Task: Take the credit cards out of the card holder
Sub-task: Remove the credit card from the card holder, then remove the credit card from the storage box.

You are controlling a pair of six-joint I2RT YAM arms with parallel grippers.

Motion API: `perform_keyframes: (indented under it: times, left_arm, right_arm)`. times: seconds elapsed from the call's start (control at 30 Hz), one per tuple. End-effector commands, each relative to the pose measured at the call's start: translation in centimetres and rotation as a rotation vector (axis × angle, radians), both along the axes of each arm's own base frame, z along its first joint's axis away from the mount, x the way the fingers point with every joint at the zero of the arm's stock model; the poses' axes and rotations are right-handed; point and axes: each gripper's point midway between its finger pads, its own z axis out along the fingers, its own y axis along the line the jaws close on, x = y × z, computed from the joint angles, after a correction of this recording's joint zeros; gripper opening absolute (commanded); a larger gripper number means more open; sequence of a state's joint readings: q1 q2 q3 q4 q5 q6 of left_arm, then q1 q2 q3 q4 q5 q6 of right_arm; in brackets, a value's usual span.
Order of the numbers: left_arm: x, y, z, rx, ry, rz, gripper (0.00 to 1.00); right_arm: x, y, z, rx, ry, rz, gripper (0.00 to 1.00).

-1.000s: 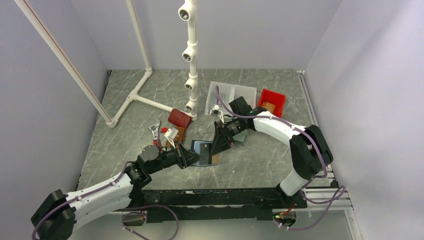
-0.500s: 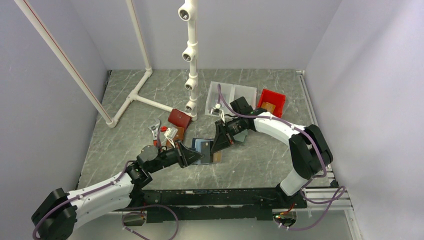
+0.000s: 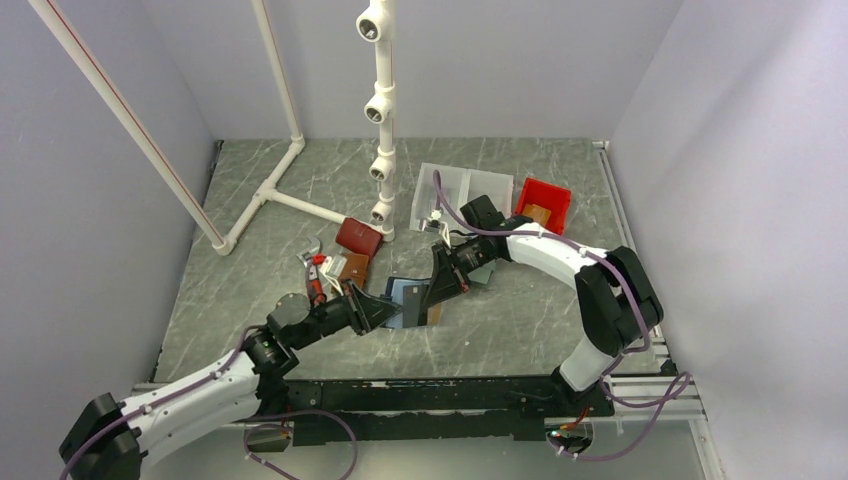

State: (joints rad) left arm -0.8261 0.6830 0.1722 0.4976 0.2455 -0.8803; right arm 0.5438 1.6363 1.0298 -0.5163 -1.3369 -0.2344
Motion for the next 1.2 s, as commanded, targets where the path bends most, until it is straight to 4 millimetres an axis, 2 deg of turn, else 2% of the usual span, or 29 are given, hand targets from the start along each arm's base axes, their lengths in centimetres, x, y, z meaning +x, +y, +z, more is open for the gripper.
perform_keyframes:
  times: [0.0,0.27,0.4,0.57,0.7,1.17]
  left_arm:
    - [0.9,1.1,1.8,-0.032,-0.030,0.083,0.02]
    - [0.6,2.4,0.6,0.001,-0.029,0.120,0.00]
    - [0.9,3.4,-0.6,0.047,-0.001,0.171,0.00]
    - [0.5,4.1,-1.6,0.073,0.019,0.180,0.00]
    - [0.1,4.2,-2.0,0.084,0.029,0.171,0.00]
    - [-0.1,2.8,-2.4,0.076,0.054,0.106,0.00]
  right_arm:
    - [1.4,-0.3,-0.8,-0.028,-0.104,-0.007,0.00]
    - [1.7,-0.5,-2.2,-0.061,-0.136,0.010,0.00]
    - [2.3,-1.5,-3.2,-0.119,-0.205,0.048,0.00]
    - [3.6,-2.8,-2.4,-0.125,-0.234,0.023,0.00]
    - [6.2,-4.7,-1.3,-0.144,-0.295,-0.088,0.00]
    - [17.4,-13.0,1.2,-0.372,-0.531,-0.510,0.00]
